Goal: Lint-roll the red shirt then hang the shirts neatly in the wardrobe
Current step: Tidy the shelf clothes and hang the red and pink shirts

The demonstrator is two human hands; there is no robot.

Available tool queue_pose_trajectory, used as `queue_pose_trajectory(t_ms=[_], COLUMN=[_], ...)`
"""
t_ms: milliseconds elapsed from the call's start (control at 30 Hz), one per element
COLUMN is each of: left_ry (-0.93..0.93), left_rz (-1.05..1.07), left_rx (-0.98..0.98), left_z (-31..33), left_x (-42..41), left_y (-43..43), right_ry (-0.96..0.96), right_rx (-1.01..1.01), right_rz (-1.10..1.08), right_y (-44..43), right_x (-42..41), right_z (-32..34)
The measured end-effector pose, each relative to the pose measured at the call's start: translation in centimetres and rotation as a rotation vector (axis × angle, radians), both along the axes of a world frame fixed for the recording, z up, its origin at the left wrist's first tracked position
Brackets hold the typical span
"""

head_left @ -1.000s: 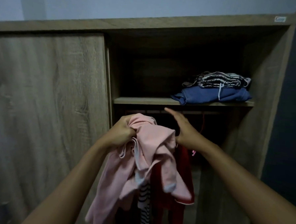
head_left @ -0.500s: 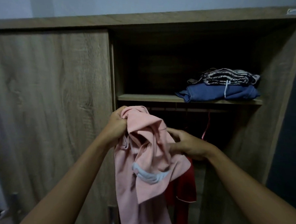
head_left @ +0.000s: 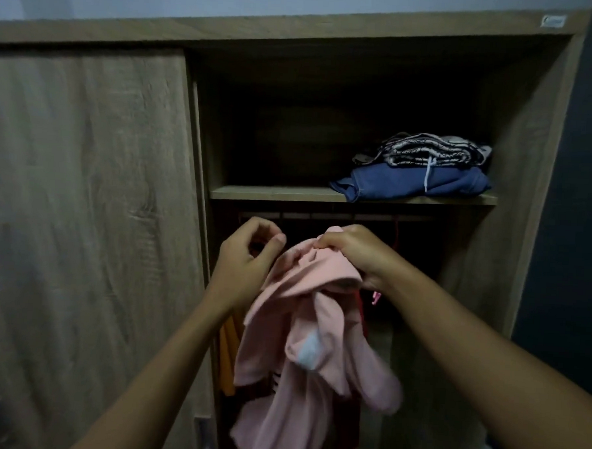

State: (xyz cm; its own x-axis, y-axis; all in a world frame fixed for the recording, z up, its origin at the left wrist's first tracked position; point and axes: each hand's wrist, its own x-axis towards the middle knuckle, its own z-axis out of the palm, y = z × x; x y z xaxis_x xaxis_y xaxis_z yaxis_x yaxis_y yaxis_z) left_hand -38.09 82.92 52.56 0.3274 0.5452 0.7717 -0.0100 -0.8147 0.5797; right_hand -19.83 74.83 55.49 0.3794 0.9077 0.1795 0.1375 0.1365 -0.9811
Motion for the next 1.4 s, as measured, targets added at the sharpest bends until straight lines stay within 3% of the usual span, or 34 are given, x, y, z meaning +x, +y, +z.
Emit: queue_pose_trajectory(t_ms=[133, 233, 300, 567, 833, 1033, 1167, 1400], left_ry=[0.112, 0.333, 0.424, 0.592, 0.474, 0.253, 0.29, 0.378], left_rz=[-0.102, -0.006, 0.058, 0.138, 0.197, 0.087, 0.158, 0.298], left_rx=[0.301, 0.571, 0.644, 0.621, 0.698, 0.385, 0.315, 0.291], left_z=[0.2, -1.4, -2.3, -2.1, -2.5, -0.1, 0.6, 0.3], left_x=[-0.5, 0.0, 0.3, -0.3, 1.5, 1.9, 2.5, 2.6], left_y=[-2.7, -2.6, -1.7, 1.1, -0.6, -1.1, -0.7, 0.0], right_ry=[0.074, 0.085, 0.061, 0.001, 0.094, 0.095, 0.05, -0.457], right_rx=[-0.019, -0.038, -0.051, -0.087, -0.077, -0.119, -0.142, 0.089], right_rz=[-0.005, -0.016, -0.028, -0.075, -0.046, 0.058, 0.218, -0.159], right_y=[0.1, 0.1, -0.1, -0.7, -0.4, -0.4, -1.8, -2.5], right_x=[0.7, 1.2, 1.5, 3.0, 3.1, 3.2, 2.3, 0.6], right_z=[0.0, 0.2, 0.3, 0.5, 0.7, 0.2, -1.2, -6.3])
